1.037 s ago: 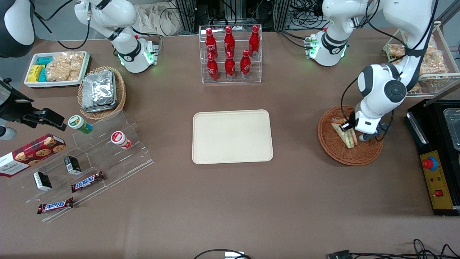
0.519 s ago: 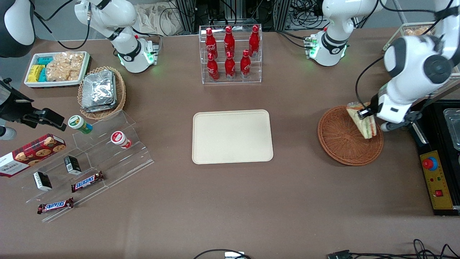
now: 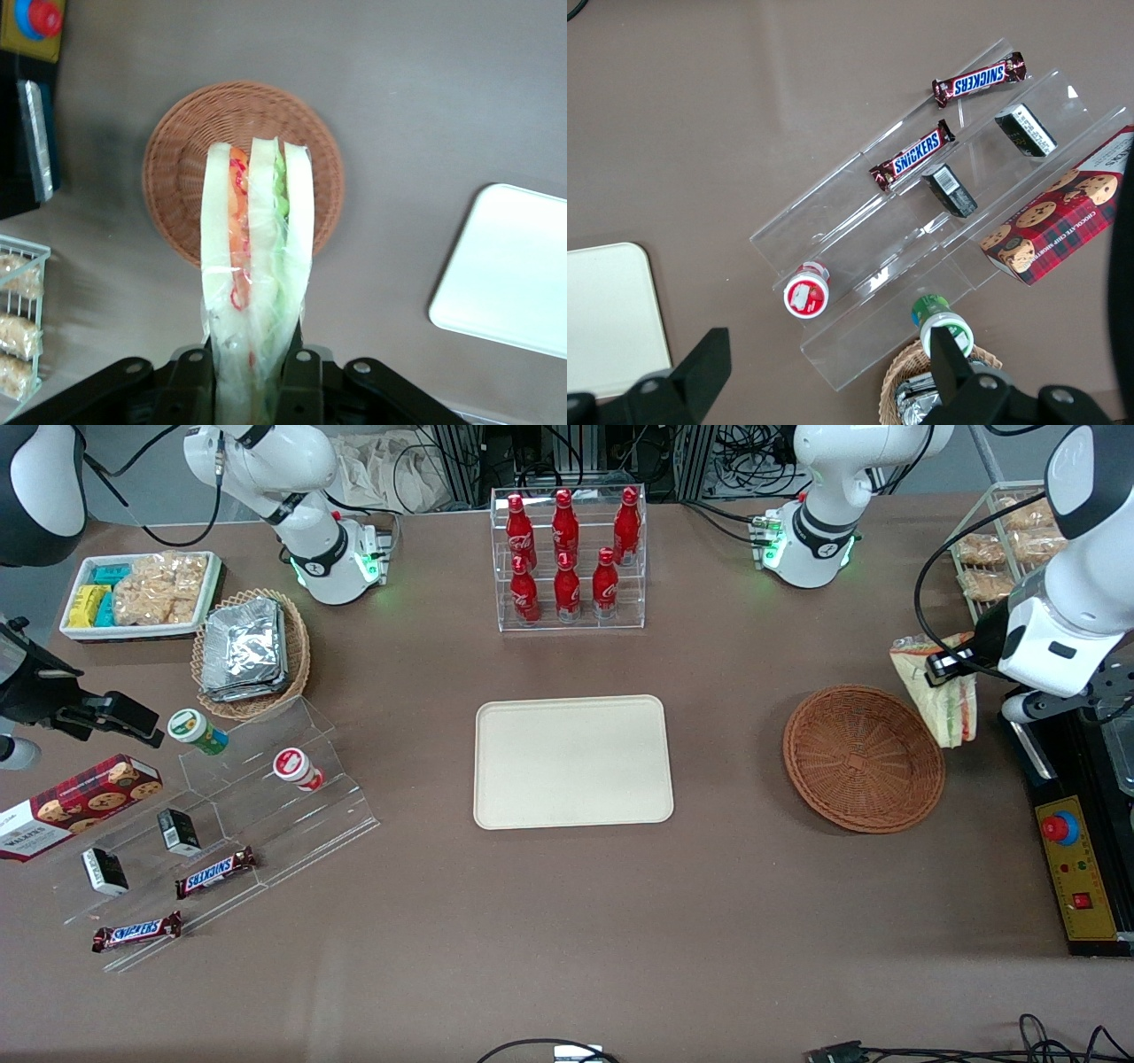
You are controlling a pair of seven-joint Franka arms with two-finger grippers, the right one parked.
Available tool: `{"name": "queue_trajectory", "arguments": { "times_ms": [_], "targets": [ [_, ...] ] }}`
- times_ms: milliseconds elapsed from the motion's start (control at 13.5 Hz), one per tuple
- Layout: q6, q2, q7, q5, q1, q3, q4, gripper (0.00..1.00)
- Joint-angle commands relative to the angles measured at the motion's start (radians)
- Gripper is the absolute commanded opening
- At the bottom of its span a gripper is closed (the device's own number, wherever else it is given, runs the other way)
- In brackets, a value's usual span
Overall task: Place sandwich from basket to tray
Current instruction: 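Carry the sandwich over the beige tray with the left gripper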
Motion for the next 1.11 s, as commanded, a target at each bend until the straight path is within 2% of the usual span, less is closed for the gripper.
{"name": "queue_trajectory", "arguments": {
  "times_ms": [0, 148, 296, 370, 444, 519, 667, 1037],
  "targets": [
    [-0.065, 0.112, -0.05, -0.012, -0.053, -0.068, 0.177, 0.26],
    [-0.054, 0.152, -0.226, -0.009, -0.058, -0.219, 0.197, 0.26],
    [-0.045, 0.252, -0.413, 0.008, -0.063, -0.398, 0.28, 0.26],
    [-0.02, 0.32, -0.543, 0.034, -0.081, -0.477, 0.329, 0.26],
    [0.0, 0.386, -0.65, 0.103, -0.116, -0.537, 0.366, 0.26],
    [0.012, 0.44, -0.702, 0.158, -0.153, -0.572, 0.377, 0.26],
    [0.068, 0.503, -0.704, 0.218, -0.185, -0.586, 0.348, 0.26],
    [0.39, 0.545, -0.681, 0.313, -0.163, -0.576, 0.052, 0.26]
  ]
}}
